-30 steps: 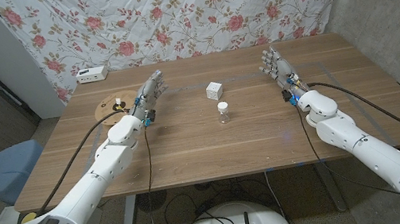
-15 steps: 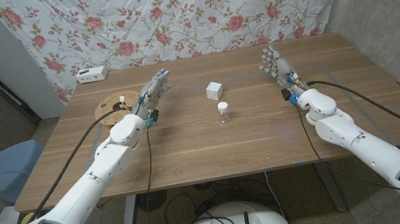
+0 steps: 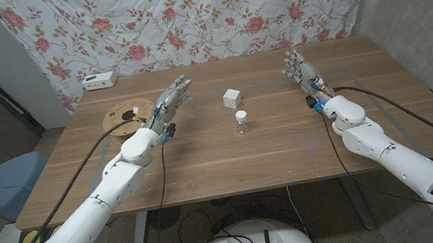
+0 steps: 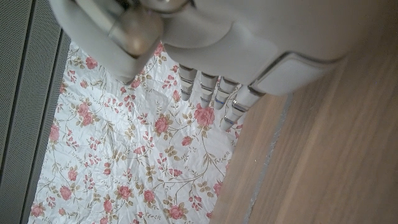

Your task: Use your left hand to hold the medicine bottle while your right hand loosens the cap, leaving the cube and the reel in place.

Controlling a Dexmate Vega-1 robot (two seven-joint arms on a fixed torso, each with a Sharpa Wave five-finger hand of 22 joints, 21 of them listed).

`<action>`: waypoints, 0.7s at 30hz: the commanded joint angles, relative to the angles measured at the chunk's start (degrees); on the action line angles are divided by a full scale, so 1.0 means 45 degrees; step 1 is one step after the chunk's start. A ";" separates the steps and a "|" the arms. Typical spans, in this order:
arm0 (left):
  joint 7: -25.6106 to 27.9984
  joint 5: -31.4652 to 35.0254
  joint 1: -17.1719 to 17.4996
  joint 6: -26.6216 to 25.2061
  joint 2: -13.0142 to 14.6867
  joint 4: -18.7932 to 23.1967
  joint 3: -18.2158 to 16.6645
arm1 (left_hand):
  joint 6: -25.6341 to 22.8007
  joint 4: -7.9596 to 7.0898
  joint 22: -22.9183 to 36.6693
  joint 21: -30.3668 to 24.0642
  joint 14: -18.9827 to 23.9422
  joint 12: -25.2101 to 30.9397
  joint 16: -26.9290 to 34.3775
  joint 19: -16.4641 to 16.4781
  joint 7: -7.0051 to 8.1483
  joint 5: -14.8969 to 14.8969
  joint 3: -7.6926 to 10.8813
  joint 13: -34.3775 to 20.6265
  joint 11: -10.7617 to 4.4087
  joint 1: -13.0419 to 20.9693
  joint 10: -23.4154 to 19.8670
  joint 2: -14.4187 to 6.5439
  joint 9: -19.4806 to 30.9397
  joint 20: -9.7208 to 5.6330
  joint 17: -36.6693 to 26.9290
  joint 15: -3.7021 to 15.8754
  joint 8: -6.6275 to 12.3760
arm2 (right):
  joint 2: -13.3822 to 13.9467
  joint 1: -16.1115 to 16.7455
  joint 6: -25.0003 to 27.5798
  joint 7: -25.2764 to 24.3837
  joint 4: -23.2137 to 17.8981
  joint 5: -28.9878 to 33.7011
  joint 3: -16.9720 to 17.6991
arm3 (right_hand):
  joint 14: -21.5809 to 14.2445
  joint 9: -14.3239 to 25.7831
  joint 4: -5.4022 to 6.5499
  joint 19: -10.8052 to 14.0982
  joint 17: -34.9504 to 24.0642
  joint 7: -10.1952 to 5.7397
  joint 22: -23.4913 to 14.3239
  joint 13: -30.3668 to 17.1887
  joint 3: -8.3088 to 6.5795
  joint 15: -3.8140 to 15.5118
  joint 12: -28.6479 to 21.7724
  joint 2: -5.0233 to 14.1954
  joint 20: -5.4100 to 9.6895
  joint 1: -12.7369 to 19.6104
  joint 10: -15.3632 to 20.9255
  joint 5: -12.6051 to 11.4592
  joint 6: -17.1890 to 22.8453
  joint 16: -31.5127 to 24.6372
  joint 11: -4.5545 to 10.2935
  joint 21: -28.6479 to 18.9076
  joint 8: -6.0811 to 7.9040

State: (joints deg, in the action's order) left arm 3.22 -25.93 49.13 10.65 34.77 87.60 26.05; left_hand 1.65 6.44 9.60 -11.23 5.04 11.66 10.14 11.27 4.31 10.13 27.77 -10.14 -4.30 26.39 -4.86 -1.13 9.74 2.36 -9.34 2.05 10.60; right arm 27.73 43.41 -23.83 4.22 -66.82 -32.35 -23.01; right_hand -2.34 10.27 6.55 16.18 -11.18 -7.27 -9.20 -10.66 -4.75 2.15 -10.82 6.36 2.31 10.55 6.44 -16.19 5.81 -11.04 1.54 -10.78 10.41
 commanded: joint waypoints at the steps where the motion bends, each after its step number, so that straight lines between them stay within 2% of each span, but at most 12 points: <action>1: 0.0083 0.0124 0.0706 -0.0195 0.0437 0.1130 -0.0072 | -0.0104 0.0286 0.0028 0.0028 0.0193 0.0062 0.0075 0.0100 0.0111 0.0097 -0.0051 -0.0038 -0.0094 0.0131 -0.0162 0.0364 0.0038 0.0000 -0.0033 0.0223 0.0063 | 0.0059 0.0193 -0.0060 -0.0199 -0.0177 0.0017 0.0081 | 0.0008 0.0038 -0.0066 0.0033 -0.0022 -0.0710 -0.0069 -0.0015 -0.0050 0.0204 -0.0065 0.0001 0.0776 -0.0066 0.0045 -0.0097 0.0026 -0.0082 0.0049 0.0021 0.0105; 2: 0.0053 0.0122 0.0734 -0.0177 0.0454 0.1164 -0.0071 | -0.0114 0.0322 0.0029 0.0032 0.0205 0.0058 0.0073 0.0099 0.0092 0.0107 -0.0066 -0.0039 -0.0093 0.0163 -0.0166 0.0411 0.0038 0.0016 -0.0033 0.0206 0.0064 | 0.0052 0.0198 -0.0078 -0.0202 -0.0167 0.0014 0.0085 | 0.0000 0.0035 -0.0068 0.0047 -0.0024 -0.0296 -0.0069 -0.0015 -0.0052 0.0206 -0.0067 0.0001 0.0776 -0.0074 0.0054 -0.0100 0.0069 -0.0085 0.0051 0.0018 0.0119; 4: 0.0064 0.0141 0.0816 -0.0208 0.0507 0.1300 -0.0077 | -0.0211 0.0559 0.0032 0.0037 0.0277 0.0061 0.0057 0.0156 0.0232 0.0182 -0.0164 -0.0041 -0.0193 0.0433 -0.0278 0.0725 0.0039 -0.0082 -0.0036 0.0369 0.0081 | 0.0034 0.0216 -0.0111 -0.0257 -0.0161 0.0029 0.0096 | -0.0013 0.0030 -0.0072 0.0059 -0.0024 -0.0047 -0.0069 -0.0015 -0.0053 0.0207 -0.0077 -0.0001 0.0777 -0.0076 0.0085 -0.0101 0.0047 -0.0090 0.0046 0.0015 0.0107; 5: 0.0027 0.0159 0.0838 -0.0185 0.0538 0.1335 -0.0071 | -0.0243 0.0601 0.0032 0.0038 0.0302 0.0066 0.0058 0.0168 0.0257 0.0198 -0.0187 -0.0041 -0.0239 0.0494 -0.0313 0.0795 0.0039 -0.0094 -0.0037 0.0414 0.0089 | 0.0030 0.0223 -0.0127 -0.0267 -0.0156 0.0031 0.0100 | -0.0011 0.0029 -0.0073 0.0068 -0.0024 -0.0120 -0.0069 -0.0015 -0.0055 0.0212 -0.0080 0.0001 0.0785 -0.0077 0.0094 -0.0102 0.0065 -0.0089 0.0041 0.0013 0.0112; 6: 0.0004 0.0172 0.0857 -0.0177 0.0560 0.1371 -0.0067 | -0.0240 0.0639 0.0033 0.0041 0.0317 0.0064 0.0057 0.0174 0.0256 0.0215 -0.0205 -0.0041 -0.0290 0.0558 -0.0329 0.0857 0.0039 -0.0076 -0.0037 0.0421 0.0084 | 0.0024 0.0232 -0.0146 -0.0292 -0.0156 0.0042 0.0105 | -0.0018 0.0030 -0.0076 0.0060 -0.0024 -0.0643 -0.0069 -0.0015 -0.0064 0.0227 -0.0078 0.0011 0.0800 -0.0079 0.0102 -0.0105 0.0087 -0.0089 0.0048 0.0020 0.0115; 7: -0.0021 0.0187 0.0870 -0.0172 0.0580 0.1400 -0.0061 | -0.0289 0.0667 0.0033 0.0043 0.0341 0.0062 0.0059 0.0182 0.0266 0.0229 -0.0221 -0.0041 -0.0303 0.0611 -0.0344 0.0909 0.0039 -0.0064 -0.0037 0.0432 0.0100 | 0.0018 0.0242 -0.0170 -0.0310 -0.0155 0.0049 0.0110 | -0.0024 0.0032 -0.0078 0.0075 -0.0024 -0.0889 -0.0069 -0.0015 -0.0067 0.0225 -0.0081 0.0013 0.0799 -0.0081 0.0116 -0.0106 0.0098 -0.0090 0.0027 0.0016 0.0115; 9: -0.0059 0.0221 0.0874 -0.0243 0.0628 0.1478 -0.0035 | -0.0349 0.0742 0.0033 0.0046 0.0419 0.0081 0.0069 0.0207 0.0330 0.0275 -0.0266 -0.0042 -0.0348 0.0780 -0.0444 0.1060 0.0039 -0.0071 -0.0038 0.0487 0.0114 | 0.0023 0.0272 -0.0190 -0.0369 -0.0184 0.0074 0.0121 | -0.0027 0.0034 -0.0079 0.0086 -0.0024 -0.1021 -0.0069 -0.0015 -0.0071 0.0230 -0.0082 0.0018 0.0797 -0.0082 0.0124 -0.0107 0.0069 -0.0091 0.0027 0.0013 0.0102; 12: -0.0169 0.0234 0.0839 -0.0334 0.0655 0.1529 0.0028 | -0.0414 0.0821 0.0035 0.0053 0.0642 0.0118 0.0109 0.0238 0.0417 0.0362 -0.0343 -0.0042 -0.0418 0.1082 -0.0641 0.1308 0.0040 -0.0034 -0.0038 0.0534 0.0120 | 0.0040 0.0336 -0.0218 -0.0485 -0.0253 0.0118 0.0146 | -0.0044 0.0037 -0.0082 0.0100 -0.0024 -0.0801 -0.0069 -0.0015 -0.0077 0.0224 -0.0084 0.0023 0.0790 -0.0082 0.0135 -0.0109 0.0134 -0.0095 0.0032 0.0011 0.0127; 14: -0.0258 0.0238 0.0798 -0.0390 0.0652 0.1529 0.0088 | -0.0473 0.0847 0.0039 0.0062 0.0721 0.0139 0.0103 0.0238 0.0496 0.0428 -0.0384 -0.0043 -0.0487 0.1312 -0.0777 0.1449 0.0040 0.0090 -0.0038 0.0582 0.0128 | 0.0062 0.0375 -0.0206 -0.0539 -0.0308 0.0135 0.0158 | -0.0070 0.0033 -0.0088 0.0117 -0.0024 -0.0231 -0.0070 -0.0016 -0.0086 0.0224 -0.0083 0.0026 0.0789 -0.0083 0.0152 -0.0111 0.0146 -0.0101 0.0020 0.0010 0.0128; 15: -0.0289 0.0255 0.0770 -0.0432 0.0651 0.1526 0.0121 | -0.0482 0.0851 0.0041 0.0065 0.0732 0.0145 0.0096 0.0234 0.0536 0.0448 -0.0396 -0.0044 -0.0489 0.1386 -0.0820 0.1487 0.0040 0.0168 -0.0038 0.0593 0.0127 | 0.0072 0.0401 -0.0195 -0.0581 -0.0345 0.0147 0.0164 | -0.0086 0.0032 -0.0089 0.0119 -0.0024 -0.0143 -0.0069 -0.0016 -0.0088 0.0225 -0.0084 0.0027 0.0788 -0.0082 0.0156 -0.0111 0.0153 -0.0106 0.0024 0.0010 0.0129; 19: -0.0449 0.0276 0.0631 -0.0457 0.0564 0.1389 0.0251 | -0.0491 0.0842 0.0057 0.0103 0.0821 0.0129 0.0081 0.0132 0.0690 0.0541 -0.0445 -0.0045 -0.0542 0.1744 -0.0916 0.1629 0.0042 0.0502 -0.0039 0.0677 0.0103 | 0.0035 0.0454 -0.0227 -0.0691 -0.0356 0.0159 0.0183 | -0.0099 0.0030 -0.0091 0.0125 -0.0024 -0.0028 -0.0070 -0.0016 -0.0092 0.0216 -0.0092 0.0029 0.0786 -0.0082 0.0185 -0.0112 0.0158 -0.0109 0.0020 0.0010 0.0127; 21: -0.0521 0.0346 0.0549 -0.0476 0.0556 0.1339 0.0322 | -0.0405 0.0823 0.0069 0.0168 0.0832 0.0103 0.0059 -0.0104 0.0793 0.0602 -0.0474 -0.0049 -0.0548 0.2002 -0.0944 0.1694 0.0044 0.0731 -0.0041 0.0678 0.0058 | 0.0002 0.0462 -0.0271 -0.0726 -0.0322 0.0169 0.0187 | -0.0115 0.0028 -0.0091 0.0131 -0.0024 -0.0178 -0.0070 -0.0016 -0.0095 0.0210 -0.0102 0.0033 0.0779 -0.0084 0.0217 -0.0114 0.0182 -0.0113 0.0030 0.0009 0.0131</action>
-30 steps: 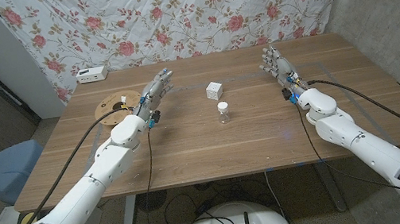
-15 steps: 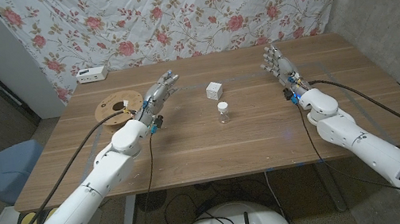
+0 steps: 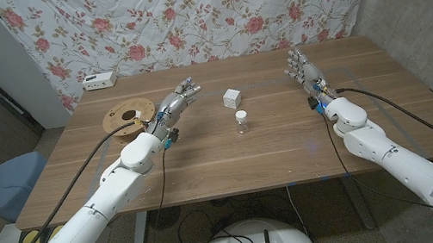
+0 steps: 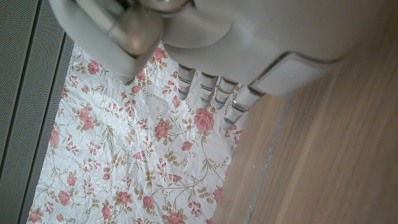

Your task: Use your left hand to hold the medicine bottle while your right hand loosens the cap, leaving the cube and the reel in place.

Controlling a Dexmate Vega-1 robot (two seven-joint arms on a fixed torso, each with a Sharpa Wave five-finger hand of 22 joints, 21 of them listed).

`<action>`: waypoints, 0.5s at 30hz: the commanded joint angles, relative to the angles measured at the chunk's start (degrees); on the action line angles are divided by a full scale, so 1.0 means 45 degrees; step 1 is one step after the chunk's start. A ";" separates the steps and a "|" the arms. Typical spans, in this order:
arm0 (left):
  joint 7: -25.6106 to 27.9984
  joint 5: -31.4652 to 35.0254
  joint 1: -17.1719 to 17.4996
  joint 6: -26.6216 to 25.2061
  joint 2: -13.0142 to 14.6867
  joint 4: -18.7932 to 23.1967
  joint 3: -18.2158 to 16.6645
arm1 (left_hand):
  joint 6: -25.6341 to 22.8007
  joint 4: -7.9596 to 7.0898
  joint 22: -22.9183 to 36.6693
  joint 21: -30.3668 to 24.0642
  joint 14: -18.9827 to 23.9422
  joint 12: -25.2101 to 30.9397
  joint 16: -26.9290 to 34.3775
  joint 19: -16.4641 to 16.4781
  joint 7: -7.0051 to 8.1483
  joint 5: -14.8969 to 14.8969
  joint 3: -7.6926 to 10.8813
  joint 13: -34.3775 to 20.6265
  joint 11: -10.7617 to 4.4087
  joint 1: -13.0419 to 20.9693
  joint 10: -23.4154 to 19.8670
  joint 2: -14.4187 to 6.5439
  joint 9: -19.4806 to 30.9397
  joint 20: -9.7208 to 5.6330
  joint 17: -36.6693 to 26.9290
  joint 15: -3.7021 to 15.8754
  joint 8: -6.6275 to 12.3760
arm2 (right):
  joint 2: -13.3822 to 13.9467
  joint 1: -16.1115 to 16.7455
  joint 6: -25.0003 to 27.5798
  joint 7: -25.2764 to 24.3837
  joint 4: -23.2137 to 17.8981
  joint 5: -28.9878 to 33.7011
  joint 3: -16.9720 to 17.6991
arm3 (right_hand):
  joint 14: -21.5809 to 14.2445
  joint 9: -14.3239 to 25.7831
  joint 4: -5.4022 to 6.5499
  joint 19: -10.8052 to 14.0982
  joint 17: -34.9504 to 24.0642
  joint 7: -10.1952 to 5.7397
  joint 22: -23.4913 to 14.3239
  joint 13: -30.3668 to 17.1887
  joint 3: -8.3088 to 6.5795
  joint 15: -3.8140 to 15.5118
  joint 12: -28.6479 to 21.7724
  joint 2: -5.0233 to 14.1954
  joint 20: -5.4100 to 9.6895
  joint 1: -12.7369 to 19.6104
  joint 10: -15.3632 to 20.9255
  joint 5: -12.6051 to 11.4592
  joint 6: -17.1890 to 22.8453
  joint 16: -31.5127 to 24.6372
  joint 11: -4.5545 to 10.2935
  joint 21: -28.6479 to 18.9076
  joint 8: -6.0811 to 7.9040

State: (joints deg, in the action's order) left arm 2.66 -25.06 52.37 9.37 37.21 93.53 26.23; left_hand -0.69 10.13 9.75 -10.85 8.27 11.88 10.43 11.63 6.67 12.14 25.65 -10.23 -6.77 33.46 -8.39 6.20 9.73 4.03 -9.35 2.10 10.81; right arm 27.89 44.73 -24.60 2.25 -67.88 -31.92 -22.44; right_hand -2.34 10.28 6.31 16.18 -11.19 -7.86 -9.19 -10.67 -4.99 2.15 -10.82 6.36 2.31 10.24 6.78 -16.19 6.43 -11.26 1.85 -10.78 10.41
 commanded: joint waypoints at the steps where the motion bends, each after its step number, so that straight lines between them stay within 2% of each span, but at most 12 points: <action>1: -0.0442 0.0157 -0.0208 -0.0211 0.0010 0.0001 0.0307 | 0.0160 -0.0001 0.0039 0.0101 0.0114 0.0052 -0.0014 -0.0275 0.0355 0.0179 -0.0021 -0.0029 -0.0027 0.0537 -0.0192 0.0101 0.0046 0.0400 -0.0041 0.0682 -0.0008 | -0.0038 0.0170 -0.0105 -0.0312 -0.0081 0.0090 0.0057 | -0.0121 0.0025 -0.0038 0.0136 -0.0023 -0.0042 -0.0071 -0.0014 -0.0042 0.0210 -0.0103 0.0036 0.0771 -0.0018 0.0151 -0.0114 0.0038 -0.0066 -0.0036 0.0008 0.0128; 5: -0.0522 0.0263 -0.0303 -0.0308 0.0032 0.0017 0.0408 | 0.0208 -0.0007 0.0044 0.0120 0.0135 0.0068 -0.0021 -0.0443 0.0425 0.0232 -0.0063 -0.0032 -0.0019 0.0787 -0.0316 0.0184 0.0049 0.0561 -0.0042 0.0650 -0.0019 | -0.0059 0.0178 -0.0129 -0.0397 -0.0059 0.0124 0.0068 | -0.0135 0.0024 -0.0035 0.0142 -0.0025 0.0024 -0.0072 -0.0015 -0.0045 0.0209 -0.0102 0.0042 0.0763 -0.0023 0.0156 -0.0115 0.0068 -0.0070 -0.0025 0.0007 0.0137; 15: -0.0304 0.0629 -0.0227 -0.0745 0.0188 0.0542 0.0565 | 0.0170 0.0002 0.0049 0.0080 0.0603 0.0141 0.0057 -0.0659 0.0350 0.0430 -0.0230 -0.0044 -0.0022 0.1667 -0.0833 0.0478 0.0054 0.0851 -0.0045 0.0786 0.0016 | -0.0106 0.0198 -0.0249 -0.0542 0.0025 0.0166 0.0114 | -0.0132 0.0020 -0.0026 0.0137 -0.0029 0.0143 -0.0073 -0.0016 -0.0051 0.0216 -0.0097 0.0056 0.0756 -0.0038 0.0163 -0.0118 0.0068 -0.0066 -0.0020 0.0012 0.0128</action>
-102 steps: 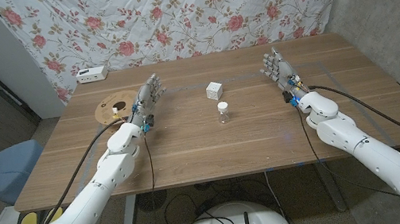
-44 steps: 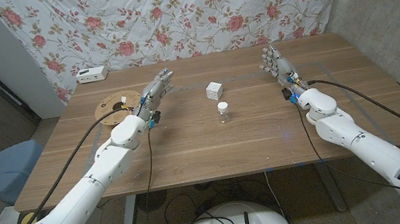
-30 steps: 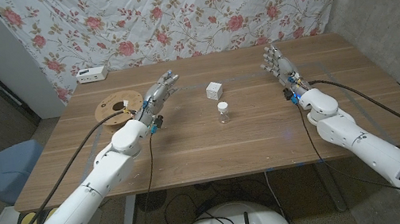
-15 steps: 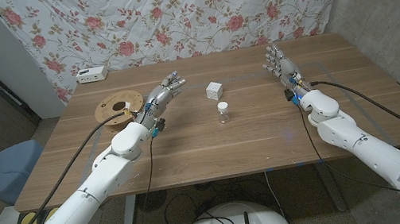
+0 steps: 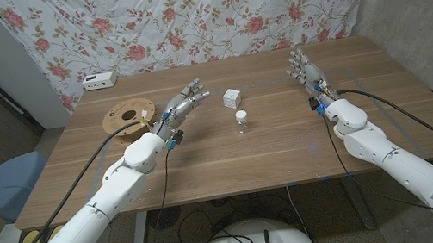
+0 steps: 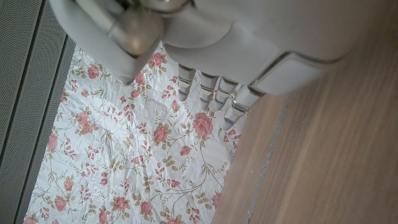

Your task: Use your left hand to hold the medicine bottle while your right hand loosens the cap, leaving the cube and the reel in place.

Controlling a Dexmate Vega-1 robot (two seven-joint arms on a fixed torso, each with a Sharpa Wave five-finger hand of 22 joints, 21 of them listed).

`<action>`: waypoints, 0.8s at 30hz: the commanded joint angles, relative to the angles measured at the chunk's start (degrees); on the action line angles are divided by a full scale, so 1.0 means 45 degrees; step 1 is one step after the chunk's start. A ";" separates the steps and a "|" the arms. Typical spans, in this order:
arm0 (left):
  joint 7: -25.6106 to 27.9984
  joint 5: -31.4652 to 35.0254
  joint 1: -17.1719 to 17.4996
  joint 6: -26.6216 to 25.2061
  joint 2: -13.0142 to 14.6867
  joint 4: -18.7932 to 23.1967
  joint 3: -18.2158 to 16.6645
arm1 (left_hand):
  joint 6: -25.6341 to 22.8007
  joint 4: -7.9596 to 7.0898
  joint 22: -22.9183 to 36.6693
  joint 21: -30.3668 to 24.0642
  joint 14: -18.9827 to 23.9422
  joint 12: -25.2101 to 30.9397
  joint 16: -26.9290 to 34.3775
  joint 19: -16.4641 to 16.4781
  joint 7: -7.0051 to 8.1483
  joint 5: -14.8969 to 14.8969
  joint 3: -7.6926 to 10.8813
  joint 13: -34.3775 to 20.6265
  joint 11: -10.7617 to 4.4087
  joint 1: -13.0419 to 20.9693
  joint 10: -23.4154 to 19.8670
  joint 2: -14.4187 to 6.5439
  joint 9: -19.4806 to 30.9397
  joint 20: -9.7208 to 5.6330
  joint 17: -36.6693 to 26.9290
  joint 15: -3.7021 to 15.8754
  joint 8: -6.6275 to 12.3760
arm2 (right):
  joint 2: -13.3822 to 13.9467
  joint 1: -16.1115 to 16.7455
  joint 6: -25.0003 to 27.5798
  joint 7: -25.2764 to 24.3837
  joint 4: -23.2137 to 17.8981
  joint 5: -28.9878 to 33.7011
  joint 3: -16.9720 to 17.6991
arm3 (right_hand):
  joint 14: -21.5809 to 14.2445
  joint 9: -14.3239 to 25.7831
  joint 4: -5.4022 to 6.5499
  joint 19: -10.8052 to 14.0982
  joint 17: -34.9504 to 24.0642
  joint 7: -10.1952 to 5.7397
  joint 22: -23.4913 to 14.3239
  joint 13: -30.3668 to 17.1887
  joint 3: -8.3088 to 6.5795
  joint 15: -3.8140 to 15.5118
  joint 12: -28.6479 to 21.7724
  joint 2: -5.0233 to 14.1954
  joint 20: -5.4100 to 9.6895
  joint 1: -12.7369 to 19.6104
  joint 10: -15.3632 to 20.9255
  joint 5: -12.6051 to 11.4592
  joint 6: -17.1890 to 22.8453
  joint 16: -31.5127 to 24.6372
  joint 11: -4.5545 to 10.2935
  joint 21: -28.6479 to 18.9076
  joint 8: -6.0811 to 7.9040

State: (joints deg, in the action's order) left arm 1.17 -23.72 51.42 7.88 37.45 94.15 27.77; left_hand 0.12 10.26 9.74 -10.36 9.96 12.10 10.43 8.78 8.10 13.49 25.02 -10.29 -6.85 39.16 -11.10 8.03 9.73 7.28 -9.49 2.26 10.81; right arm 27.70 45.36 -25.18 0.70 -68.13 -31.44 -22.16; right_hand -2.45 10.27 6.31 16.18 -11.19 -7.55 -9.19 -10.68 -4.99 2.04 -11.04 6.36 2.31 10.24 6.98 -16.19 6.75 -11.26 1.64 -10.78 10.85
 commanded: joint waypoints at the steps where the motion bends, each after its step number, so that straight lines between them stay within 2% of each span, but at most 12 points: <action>1: 0.0006 0.0346 -0.0026 -0.0452 0.0133 0.0426 0.0257 | -0.0008 -0.0028 0.0050 -0.0029 0.0243 0.0090 0.0058 -0.0037 0.0022 0.0139 -0.0096 -0.0033 0.0021 0.0432 -0.0240 0.0081 0.0054 0.0175 -0.0014 0.0747 0.0016 | -0.0063 0.0069 -0.0115 -0.0217 0.0076 0.0060 0.0056 | -0.0106 0.0022 -0.0025 0.0139 -0.0028 0.0090 -0.0074 -0.0015 -0.0051 0.0234 -0.0048 0.0056 0.0757 -0.0041 0.0118 -0.0118 0.0002 -0.0066 0.0018 0.0012 0.0030; 8: -0.0009 0.0680 -0.0158 -0.0713 -0.0007 0.0478 0.0633 | 0.0069 -0.0039 0.0051 -0.0052 0.0376 0.0083 0.0054 -0.0080 0.0107 0.0231 -0.0176 -0.0039 0.0033 0.0809 -0.0379 0.0153 0.0058 0.0260 -0.0014 0.0816 -0.0011 | -0.0063 0.0125 -0.0165 -0.0307 0.0072 0.0069 0.0095 | -0.0109 0.0020 -0.0020 0.0137 -0.0030 0.0100 -0.0074 -0.0016 -0.0053 0.0234 -0.0051 0.0061 0.0758 -0.0051 0.0136 -0.0120 0.0024 -0.0066 0.0001 0.0014 0.0033; 14: -0.0103 0.0843 -0.0279 -0.0808 -0.0185 0.0400 0.0915 | 0.0311 -0.0074 0.0043 0.0036 0.0423 0.0035 0.0016 -0.0543 0.0135 0.0334 -0.0290 -0.0045 0.0052 0.1267 -0.0456 0.0187 0.0062 0.0344 -0.0013 0.0896 -0.0060 | -0.0067 0.0169 -0.0235 -0.0422 0.0064 0.0111 0.0131 | -0.0121 0.0018 -0.0011 0.0140 -0.0033 0.0197 -0.0075 -0.0016 -0.0056 0.0248 -0.0055 0.0071 0.0762 -0.0064 0.0159 -0.0122 0.0051 -0.0070 0.0021 0.0014 0.0038; 24: -0.0326 0.0947 -0.0359 -0.0816 -0.0249 0.0375 0.1131 | 0.0238 -0.0134 0.0033 -0.0054 0.0713 0.0054 0.0046 -0.0556 0.0195 0.0436 -0.0466 -0.0046 0.0027 0.1850 -0.0786 0.0175 0.0063 0.0383 -0.0006 0.1073 0.0010 | -0.0088 0.0273 -0.0293 -0.0612 -0.0015 0.0162 0.0167 | -0.0127 0.0015 -0.0001 0.0140 -0.0037 0.0304 -0.0075 -0.0018 -0.0061 0.0258 -0.0049 0.0084 0.0762 -0.0079 0.0163 -0.0126 0.0077 -0.0069 -0.0005 0.0016 0.0038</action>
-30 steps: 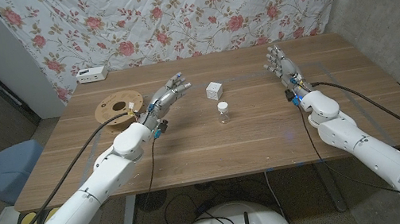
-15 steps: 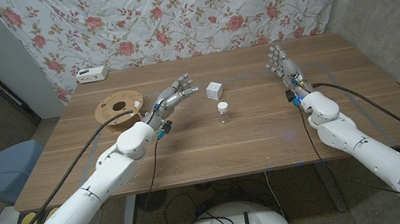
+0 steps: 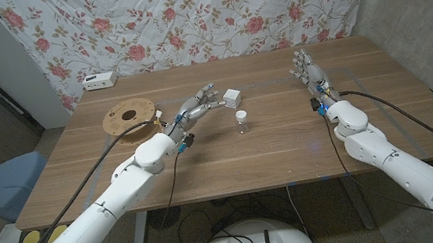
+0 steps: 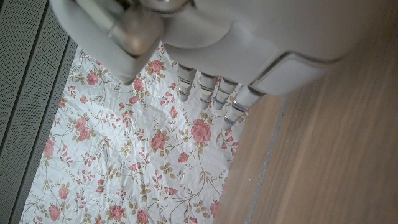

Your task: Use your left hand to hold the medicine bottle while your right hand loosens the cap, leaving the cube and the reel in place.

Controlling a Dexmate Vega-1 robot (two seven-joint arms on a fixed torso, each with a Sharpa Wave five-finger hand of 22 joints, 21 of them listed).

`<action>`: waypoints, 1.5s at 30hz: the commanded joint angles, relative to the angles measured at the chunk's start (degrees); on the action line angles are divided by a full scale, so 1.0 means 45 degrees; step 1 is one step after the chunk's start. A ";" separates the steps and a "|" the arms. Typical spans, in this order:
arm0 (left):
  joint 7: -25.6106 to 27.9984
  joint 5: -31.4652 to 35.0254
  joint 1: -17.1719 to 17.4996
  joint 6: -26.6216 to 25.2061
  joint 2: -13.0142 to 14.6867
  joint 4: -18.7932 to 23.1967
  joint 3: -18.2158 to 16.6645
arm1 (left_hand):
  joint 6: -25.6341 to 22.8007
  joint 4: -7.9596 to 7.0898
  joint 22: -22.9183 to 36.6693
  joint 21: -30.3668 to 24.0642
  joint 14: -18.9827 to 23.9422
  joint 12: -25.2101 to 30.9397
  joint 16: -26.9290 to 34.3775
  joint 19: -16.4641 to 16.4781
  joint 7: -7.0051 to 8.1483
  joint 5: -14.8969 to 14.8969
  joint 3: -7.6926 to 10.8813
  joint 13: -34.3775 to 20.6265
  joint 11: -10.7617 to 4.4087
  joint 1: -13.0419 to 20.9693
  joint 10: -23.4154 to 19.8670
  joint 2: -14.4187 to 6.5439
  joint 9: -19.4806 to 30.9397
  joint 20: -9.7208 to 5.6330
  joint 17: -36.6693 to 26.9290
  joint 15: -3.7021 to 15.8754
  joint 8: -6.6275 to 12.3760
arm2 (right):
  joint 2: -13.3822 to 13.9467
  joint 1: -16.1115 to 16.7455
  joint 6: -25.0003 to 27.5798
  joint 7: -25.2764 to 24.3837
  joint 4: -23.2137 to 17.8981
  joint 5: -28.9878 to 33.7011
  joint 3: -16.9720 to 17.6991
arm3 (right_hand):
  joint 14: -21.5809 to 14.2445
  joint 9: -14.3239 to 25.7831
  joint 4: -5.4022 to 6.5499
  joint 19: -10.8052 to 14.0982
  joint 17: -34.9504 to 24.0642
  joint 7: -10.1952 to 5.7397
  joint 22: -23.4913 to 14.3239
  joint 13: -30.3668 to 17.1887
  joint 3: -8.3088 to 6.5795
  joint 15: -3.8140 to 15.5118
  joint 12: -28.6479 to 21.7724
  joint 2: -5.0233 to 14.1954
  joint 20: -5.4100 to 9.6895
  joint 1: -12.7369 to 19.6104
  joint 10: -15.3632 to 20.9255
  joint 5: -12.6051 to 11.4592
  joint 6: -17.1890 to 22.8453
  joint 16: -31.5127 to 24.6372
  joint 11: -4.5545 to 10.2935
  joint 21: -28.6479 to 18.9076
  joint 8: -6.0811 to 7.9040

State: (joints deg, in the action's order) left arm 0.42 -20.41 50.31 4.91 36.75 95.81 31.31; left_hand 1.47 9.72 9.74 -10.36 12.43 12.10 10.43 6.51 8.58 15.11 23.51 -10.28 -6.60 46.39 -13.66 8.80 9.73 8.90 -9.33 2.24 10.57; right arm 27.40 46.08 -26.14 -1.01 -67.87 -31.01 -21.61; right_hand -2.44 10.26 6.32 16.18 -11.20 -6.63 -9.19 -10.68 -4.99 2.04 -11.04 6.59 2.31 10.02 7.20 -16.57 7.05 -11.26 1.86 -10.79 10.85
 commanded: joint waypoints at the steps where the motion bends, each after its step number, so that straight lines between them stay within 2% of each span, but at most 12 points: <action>1: -0.0201 0.0208 -0.0119 -0.0130 -0.0097 -0.0010 0.0358 | -0.0090 -0.0022 0.0034 -0.0059 0.0210 0.0052 0.0052 -0.0047 0.0103 0.0083 -0.0152 -0.0048 -0.0066 0.0291 -0.0242 0.0003 0.0063 0.0008 -0.0040 0.1129 0.0072 | -0.0023 0.0128 -0.0087 -0.0242 -0.0087 0.0062 0.0050 | -0.0129 0.0016 -0.0001 0.0140 -0.0036 0.0106 -0.0076 -0.0017 -0.0062 0.0260 -0.0048 0.0034 0.0763 -0.0031 0.0113 -0.0041 0.0013 -0.0070 -0.0058 0.0016 0.0040; 7: 0.0083 0.0758 -0.0123 -0.0431 0.0039 0.0276 0.0510 | -0.0188 -0.0049 0.0031 -0.0070 0.0346 0.0008 0.0055 -0.0051 0.0175 0.0111 -0.0248 -0.0045 -0.0051 0.0472 -0.0268 0.0004 0.0063 -0.0100 -0.0036 0.1226 0.0096 | -0.0034 0.0210 -0.0125 -0.0423 -0.0159 0.0126 0.0082 | -0.0132 0.0014 0.0005 0.0137 -0.0037 0.0118 -0.0077 -0.0018 -0.0065 0.0257 -0.0054 0.0040 0.0746 -0.0041 0.0140 -0.0044 0.0019 -0.0070 -0.0044 0.0018 0.0035; 11: 0.0114 0.1121 -0.0152 -0.0388 0.0145 0.0342 0.0609 | -0.0155 -0.0073 0.0024 0.0018 0.0292 -0.0045 0.0001 -0.0353 0.0275 0.0130 -0.0328 -0.0037 -0.0092 0.0636 -0.0242 -0.0021 0.0061 -0.0232 -0.0032 0.1323 0.0065 | -0.0073 0.0220 -0.0194 -0.0498 -0.0128 0.0163 0.0093 | -0.0137 0.0013 0.0008 0.0132 -0.0038 0.0144 -0.0077 -0.0018 -0.0066 0.0270 -0.0050 0.0042 0.0738 -0.0047 0.0137 -0.0045 0.0031 -0.0070 -0.0027 0.0020 0.0035; 17: 0.0202 0.1365 -0.0177 -0.0197 0.0020 0.0188 0.0687 | -0.0096 -0.0112 0.0012 0.0043 0.0451 -0.0041 0.0007 -0.0640 0.0503 0.0145 -0.0469 -0.0023 -0.0178 0.0900 -0.0459 -0.0071 0.0060 -0.0524 -0.0025 0.1541 0.0037 | -0.0147 0.0209 -0.0240 -0.0594 -0.0089 0.0220 0.0073 | -0.0137 0.0011 0.0012 0.0129 -0.0039 0.0188 -0.0078 -0.0019 -0.0068 0.0258 -0.0048 0.0043 0.0732 -0.0054 0.0142 -0.0048 0.0054 -0.0068 -0.0035 0.0021 0.0039; 23: 0.0254 0.1633 -0.0146 0.0098 -0.0089 0.0006 0.0796 | -0.0088 -0.0111 0.0003 0.0026 0.0682 -0.0025 0.0034 -0.0778 0.0767 0.0154 -0.0571 -0.0011 -0.0432 0.1152 -0.0708 -0.0109 0.0057 -0.0866 -0.0019 0.1813 0.0038 | -0.0181 0.0165 -0.0275 -0.0675 -0.0037 0.0289 0.0067 | -0.0136 0.0010 0.0015 0.0122 -0.0039 0.0226 -0.0078 -0.0019 -0.0069 0.0230 -0.0045 0.0042 0.0720 -0.0062 0.0147 -0.0050 0.0064 -0.0066 -0.0020 0.0023 0.0036; 25: 0.0485 0.1921 -0.0070 0.0223 -0.0118 0.0008 0.0843 | -0.0093 -0.0121 0.0001 0.0032 0.0704 -0.0036 0.0028 -0.0833 0.0763 0.0149 -0.0595 -0.0010 -0.0439 0.1193 -0.0728 -0.0123 0.0056 -0.0943 -0.0019 0.1832 0.0039 | -0.0192 0.0161 -0.0305 -0.0707 -0.0024 0.0299 0.0079 | -0.0136 0.0009 0.0017 0.0117 -0.0040 0.0233 -0.0079 -0.0020 -0.0069 0.0219 -0.0041 0.0042 0.0715 -0.0065 0.0141 -0.0051 0.0066 -0.0065 -0.0011 0.0025 0.0034; 27: 0.0971 0.2357 0.0085 0.0264 -0.0168 0.0114 0.0869 | -0.0045 -0.0294 -0.0001 0.0026 0.0712 -0.0064 0.0001 -0.0936 0.0716 0.0085 -0.0826 -0.0009 -0.0397 0.0919 -0.0778 -0.0062 0.0057 -0.1100 -0.0023 0.1784 0.0004 | -0.0187 0.0160 -0.0290 -0.0738 -0.0033 0.0314 0.0082 | -0.0139 0.0009 0.0018 0.0117 -0.0040 0.0239 -0.0079 -0.0020 -0.0069 0.0224 -0.0043 0.0042 0.0717 -0.0067 0.0147 -0.0052 0.0066 -0.0067 -0.0013 0.0025 0.0033; 31: 0.1173 0.2921 0.0134 0.0160 -0.0042 0.0283 0.0946 | -0.0042 -0.0388 -0.0005 -0.0006 0.0796 -0.0071 0.0005 -0.0957 0.0750 0.0068 -0.1021 -0.0007 -0.0450 0.0768 -0.0893 -0.0054 0.0057 -0.1286 -0.0022 0.1829 -0.0002 | -0.0201 0.0155 -0.0300 -0.0786 -0.0021 0.0334 0.0087 | -0.0150 0.0008 0.0019 0.0110 -0.0040 0.0245 -0.0079 -0.0020 -0.0069 0.0215 -0.0040 0.0041 0.0710 -0.0072 0.0143 -0.0053 0.0068 -0.0070 -0.0007 0.0027 0.0031; 45: 0.1822 0.4055 0.0239 0.0415 -0.0270 -0.0004 0.1165 | 0.0007 -0.0326 -0.0013 -0.0084 0.1274 -0.0082 0.0064 -0.0795 0.0824 0.0095 -0.1197 0.0004 -0.0571 0.1029 -0.1229 -0.0198 0.0054 -0.1594 -0.0015 0.2028 -0.0021 | -0.0258 0.0152 -0.0460 -0.0929 0.0064 0.0403 0.0124 | -0.0154 0.0005 -0.0021 0.0108 -0.0031 0.0285 -0.0078 -0.0021 -0.0036 0.0186 -0.0032 -0.0071 0.0687 -0.0059 0.0141 -0.0045 0.0062 -0.0061 -0.0028 0.0028 0.0018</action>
State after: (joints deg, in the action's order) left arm 6.01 -6.98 50.87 5.78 36.30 96.70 35.41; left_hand 1.15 8.14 9.60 -10.36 17.45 11.86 10.43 2.65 11.78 15.46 18.29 -10.13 -9.05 50.23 -18.66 8.40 9.73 2.32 -9.35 2.38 10.58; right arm 26.44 46.72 -27.58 -4.45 -67.77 -29.50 -21.21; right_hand -2.44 10.13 6.32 16.18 -11.20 -5.82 -9.32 -10.68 -4.99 2.04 -11.04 6.75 2.31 9.75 7.49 -16.57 7.26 -11.26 1.53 -10.79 10.85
